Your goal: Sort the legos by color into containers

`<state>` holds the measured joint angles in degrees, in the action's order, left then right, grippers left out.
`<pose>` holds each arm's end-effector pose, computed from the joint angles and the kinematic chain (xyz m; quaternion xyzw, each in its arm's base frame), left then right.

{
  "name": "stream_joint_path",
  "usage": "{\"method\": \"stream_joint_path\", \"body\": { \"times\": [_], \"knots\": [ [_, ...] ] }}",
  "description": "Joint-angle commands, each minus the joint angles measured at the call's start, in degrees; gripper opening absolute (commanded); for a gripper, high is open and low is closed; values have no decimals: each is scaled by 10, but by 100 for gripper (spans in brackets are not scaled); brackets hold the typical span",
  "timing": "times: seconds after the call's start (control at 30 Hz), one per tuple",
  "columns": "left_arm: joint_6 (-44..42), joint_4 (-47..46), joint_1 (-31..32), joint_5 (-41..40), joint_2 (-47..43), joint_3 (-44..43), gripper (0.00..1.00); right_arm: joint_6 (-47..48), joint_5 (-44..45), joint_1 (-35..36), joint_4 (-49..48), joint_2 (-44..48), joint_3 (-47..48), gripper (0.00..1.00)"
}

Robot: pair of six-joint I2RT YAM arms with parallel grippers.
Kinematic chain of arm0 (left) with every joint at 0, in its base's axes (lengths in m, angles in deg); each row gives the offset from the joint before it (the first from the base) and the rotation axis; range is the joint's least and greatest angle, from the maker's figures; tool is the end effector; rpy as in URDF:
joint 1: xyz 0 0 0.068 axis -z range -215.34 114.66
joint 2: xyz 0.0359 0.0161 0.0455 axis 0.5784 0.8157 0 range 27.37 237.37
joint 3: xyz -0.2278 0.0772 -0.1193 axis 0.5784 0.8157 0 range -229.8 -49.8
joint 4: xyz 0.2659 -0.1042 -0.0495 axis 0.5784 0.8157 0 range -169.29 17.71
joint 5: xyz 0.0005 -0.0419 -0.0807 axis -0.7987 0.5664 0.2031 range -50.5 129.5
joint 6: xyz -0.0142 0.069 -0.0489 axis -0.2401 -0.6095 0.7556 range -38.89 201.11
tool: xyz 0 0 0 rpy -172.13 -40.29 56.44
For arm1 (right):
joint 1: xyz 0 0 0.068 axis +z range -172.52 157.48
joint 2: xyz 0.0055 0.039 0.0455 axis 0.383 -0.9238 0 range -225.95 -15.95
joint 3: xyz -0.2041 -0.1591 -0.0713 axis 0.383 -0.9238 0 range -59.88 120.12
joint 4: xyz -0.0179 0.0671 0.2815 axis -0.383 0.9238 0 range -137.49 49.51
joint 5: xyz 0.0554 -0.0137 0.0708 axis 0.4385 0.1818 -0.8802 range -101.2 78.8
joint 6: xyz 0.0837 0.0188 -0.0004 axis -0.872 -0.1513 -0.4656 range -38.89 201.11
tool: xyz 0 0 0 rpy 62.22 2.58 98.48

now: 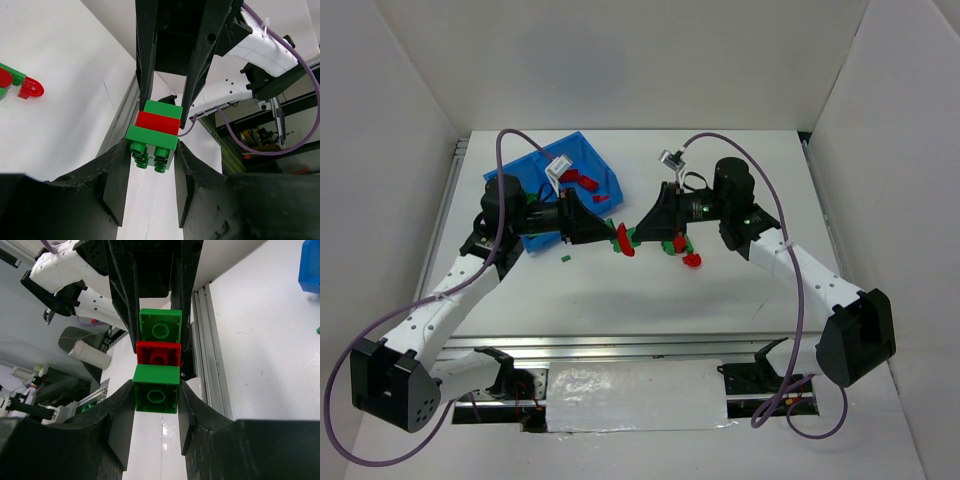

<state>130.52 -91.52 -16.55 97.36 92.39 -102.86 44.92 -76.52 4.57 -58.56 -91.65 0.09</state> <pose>0.2692 -0.1592 0.3510 0.1677 0.6860 -0.6304 0.3224 0.2735 0.2172 0.3396 -0.3155 0.6461 0.6371 0.2777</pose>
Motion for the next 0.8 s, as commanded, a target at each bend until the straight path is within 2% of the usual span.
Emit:
{"method": "stream_joint_path", "body": {
  "times": [0.0, 0.13, 0.27, 0.37, 0.43, 0.5, 0.53, 0.57, 0.6, 0.67, 0.7, 0.77],
  "knots": [
    [-24, -25, 1, 10, -23, -2, 0, 8, 4, -12, -24, 14, 6, 0],
    [-34, -5, 0, -5, -22, -6, 0, -12, -3, -21, -54, 13, -1, 0],
    [-32, 0, -4, -21, -22, -6, 0, -13, 23, -23, -50, 17, -8, 0],
    [-32, 10, -11, -42, -27, -6, 0, -33, 43, -24, -84, 18, -24, 0],
    [-32, 15, -17, -43, -33, -9, 0, -27, 81, -24, -64, 14, -20, 0],
    [-44, 47, -29, -43, -36, -19, 0, 4, 122, -23, -1, 5, 4, 0],
    [-66, 74, -34, -50, -43, -35, 0, 8, 194, -22, 21, -13, 14, 0],
    [-78, 100, -46, -59, -47, -43, 0, 16, 223, -21, 47, -27, 25, 0],
    [-91, 167, -54, -92, -59, -64, 0, 19, 289, -15, 60, -62, 52, 0],
    [-127, 237, -73, -144, -74, -85, 0, 31, 343, -5, 96, -108, 92, 0],
    [-134, 295, -77, -201, -79, -95, 0, 38, 374, 3, 108, -133, 146, 0],
    [-149, 342, -87, -244, -89, -121, 0, 58, 435, 27, 158, -217, 239, 0]
  ]
}}
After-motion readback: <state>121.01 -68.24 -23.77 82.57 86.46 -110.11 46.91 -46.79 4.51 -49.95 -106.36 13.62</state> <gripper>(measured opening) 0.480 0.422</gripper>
